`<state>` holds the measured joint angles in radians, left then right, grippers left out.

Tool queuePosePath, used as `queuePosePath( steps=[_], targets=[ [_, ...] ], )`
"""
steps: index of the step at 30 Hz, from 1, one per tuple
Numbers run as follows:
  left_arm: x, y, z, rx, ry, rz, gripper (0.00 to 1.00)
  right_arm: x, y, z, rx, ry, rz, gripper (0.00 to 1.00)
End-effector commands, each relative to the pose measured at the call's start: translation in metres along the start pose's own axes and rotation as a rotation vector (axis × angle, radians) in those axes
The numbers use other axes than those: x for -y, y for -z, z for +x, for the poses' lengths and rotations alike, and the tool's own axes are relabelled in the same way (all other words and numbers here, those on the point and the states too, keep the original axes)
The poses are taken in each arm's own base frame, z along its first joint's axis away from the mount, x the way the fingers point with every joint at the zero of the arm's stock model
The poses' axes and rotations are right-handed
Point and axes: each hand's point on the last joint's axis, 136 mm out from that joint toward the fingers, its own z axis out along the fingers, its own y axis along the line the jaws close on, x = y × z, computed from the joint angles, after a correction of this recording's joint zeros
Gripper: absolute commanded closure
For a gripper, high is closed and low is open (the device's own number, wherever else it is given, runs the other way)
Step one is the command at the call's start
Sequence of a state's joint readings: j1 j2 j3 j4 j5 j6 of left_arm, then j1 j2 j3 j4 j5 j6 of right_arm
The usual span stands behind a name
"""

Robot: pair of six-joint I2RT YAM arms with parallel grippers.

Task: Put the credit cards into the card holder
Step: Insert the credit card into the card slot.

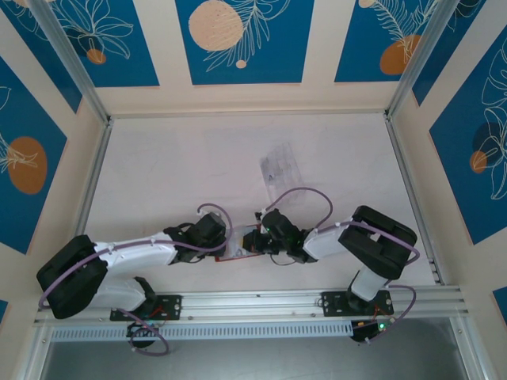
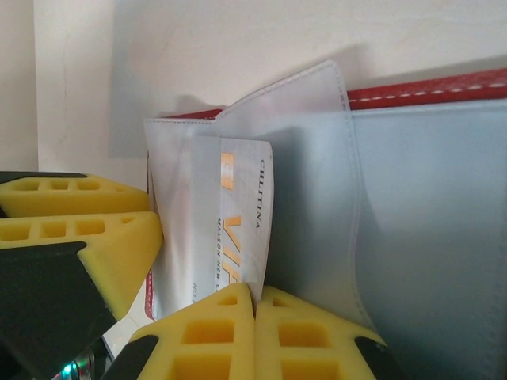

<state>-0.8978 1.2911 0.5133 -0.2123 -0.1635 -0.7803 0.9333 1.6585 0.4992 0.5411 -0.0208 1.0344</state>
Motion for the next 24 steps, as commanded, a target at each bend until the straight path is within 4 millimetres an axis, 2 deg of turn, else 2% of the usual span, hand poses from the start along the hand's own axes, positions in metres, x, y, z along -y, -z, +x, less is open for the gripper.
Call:
queuePosePath(
  steps=[1,14,19,24],
  targets=[
    [-0.039,-0.006,0.043,-0.135,-0.032,-0.14,0.75,0.052,-0.005,0.042,-0.194,-0.003,0.18,1.0],
    [-0.036,-0.008,0.042,-0.13,-0.031,-0.126,0.74,0.036,-0.018,0.042,-0.243,0.04,0.134,1.0],
    [-0.038,-0.009,0.044,-0.129,-0.023,-0.13,0.74,0.027,-0.016,0.043,-0.273,0.062,0.12,0.95],
    [-0.042,-0.009,0.046,-0.123,-0.013,-0.139,0.74,0.016,-0.012,0.045,-0.317,0.078,0.093,0.85]
  ],
)
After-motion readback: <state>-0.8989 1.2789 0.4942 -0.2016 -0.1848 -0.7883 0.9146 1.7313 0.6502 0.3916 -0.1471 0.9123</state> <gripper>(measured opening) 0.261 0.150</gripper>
